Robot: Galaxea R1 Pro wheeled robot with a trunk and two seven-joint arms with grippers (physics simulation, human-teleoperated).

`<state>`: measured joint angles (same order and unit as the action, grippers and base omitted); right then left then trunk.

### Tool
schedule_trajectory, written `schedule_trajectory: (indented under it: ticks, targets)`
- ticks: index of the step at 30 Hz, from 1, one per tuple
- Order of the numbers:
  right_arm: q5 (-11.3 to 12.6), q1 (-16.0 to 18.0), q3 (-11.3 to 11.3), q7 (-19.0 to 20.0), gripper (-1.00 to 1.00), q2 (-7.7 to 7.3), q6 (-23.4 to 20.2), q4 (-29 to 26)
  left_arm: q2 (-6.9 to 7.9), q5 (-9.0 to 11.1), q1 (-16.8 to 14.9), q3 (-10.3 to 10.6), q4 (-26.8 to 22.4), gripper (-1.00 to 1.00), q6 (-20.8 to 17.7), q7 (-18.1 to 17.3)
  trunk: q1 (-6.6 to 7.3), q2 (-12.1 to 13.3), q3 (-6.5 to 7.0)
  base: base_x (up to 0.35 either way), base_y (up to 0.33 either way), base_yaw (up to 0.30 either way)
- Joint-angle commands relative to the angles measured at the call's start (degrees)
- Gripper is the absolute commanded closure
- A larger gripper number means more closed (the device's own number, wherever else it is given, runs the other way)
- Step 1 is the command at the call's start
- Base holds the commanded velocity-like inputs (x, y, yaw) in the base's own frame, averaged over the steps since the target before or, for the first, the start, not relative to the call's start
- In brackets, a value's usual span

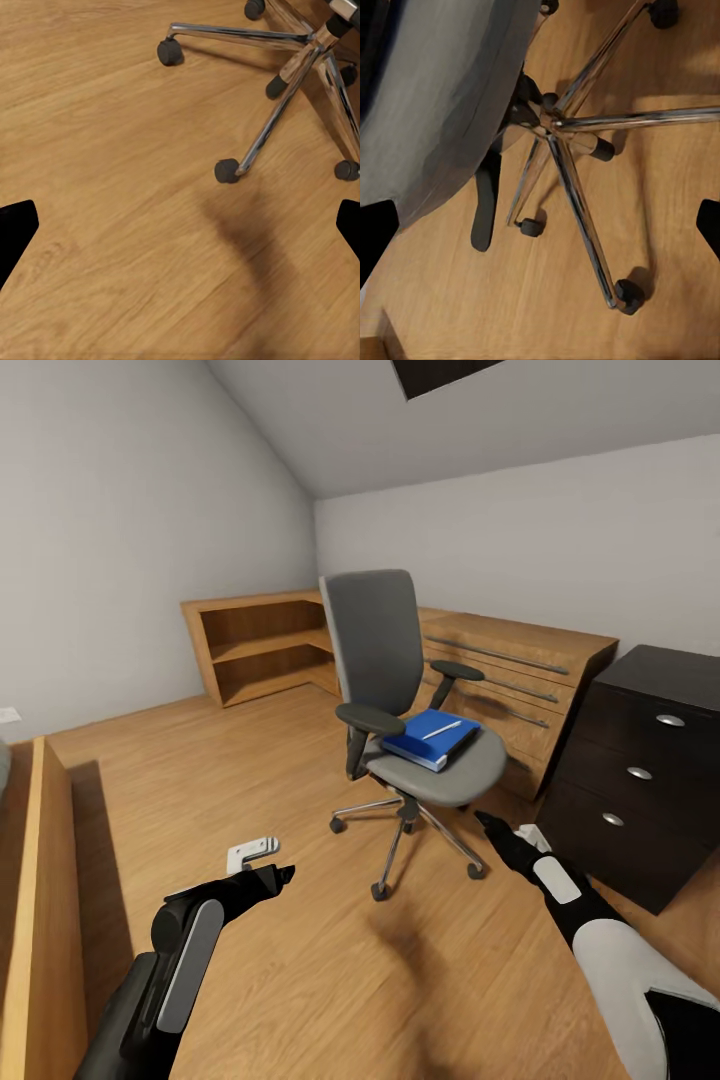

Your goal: In the bedroom, organize the workspace by keeping the computer under the desk, ensuring the monitor is on the desk, placing the keyboard on the desk next to the monitor, placing the mouse on the desk next to the keyboard, moving the folder from the swivel chair onto the desk next to the mouse, stacking the notebook on top of the folder with the pen on top of the notebook, and positioning the swivel chair next to the desk.

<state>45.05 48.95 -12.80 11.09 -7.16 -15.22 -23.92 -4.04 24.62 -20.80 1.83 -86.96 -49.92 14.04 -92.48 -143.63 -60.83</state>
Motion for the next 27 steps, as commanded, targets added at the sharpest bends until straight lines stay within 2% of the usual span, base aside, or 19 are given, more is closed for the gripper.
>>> schedule_trajectory:
  ticks: [1,9,17,19,23,27]
  targets:
    - [-5.4,-0.1,-0.3,0.4,-1.00,3.65,-0.4,0.1,0.00,0.6,0.0,0.0,-0.1,-1.00,-0.2,0.6,0.01,0.0,-0.05,0.000,0.000,0.000]
    - [-6.6,-0.3,-0.2,0.4,-1.00,4.83,-0.4,0.2,0.00,0.6,0.0,0.0,0.8,-1.00,-0.2,0.5,0.01,0.0,-0.05,0.000,0.000,0.000]
    - [-6.9,-0.3,0.0,0.4,-1.00,6.84,-0.4,0.3,0.00,0.5,0.0,0.1,1.1,-1.00,-0.1,0.5,0.01,0.0,-0.05,0.000,0.000,0.000]
    - [-7.2,-0.3,0.0,0.4,-1.00,6.96,-0.4,0.3,0.00,0.5,0.0,0.1,1.1,-1.00,-0.1,0.5,0.01,0.0,-0.05,0.000,0.000,0.000]
    - [-9.4,-0.3,0.0,0.4,-1.00,7.25,-0.4,0.4,0.00,0.5,0.0,0.1,1.1,-1.00,-0.1,0.5,0.01,0.0,-0.05,0.000,0.000,0.000]
    - [-10.2,-0.3,0.0,0.4,-1.00,7.31,-0.4,0.4,0.00,0.5,0.0,0.1,1.1,-1.00,-0.1,0.5,0.01,0.0,-0.05,0.000,0.000,0.000]
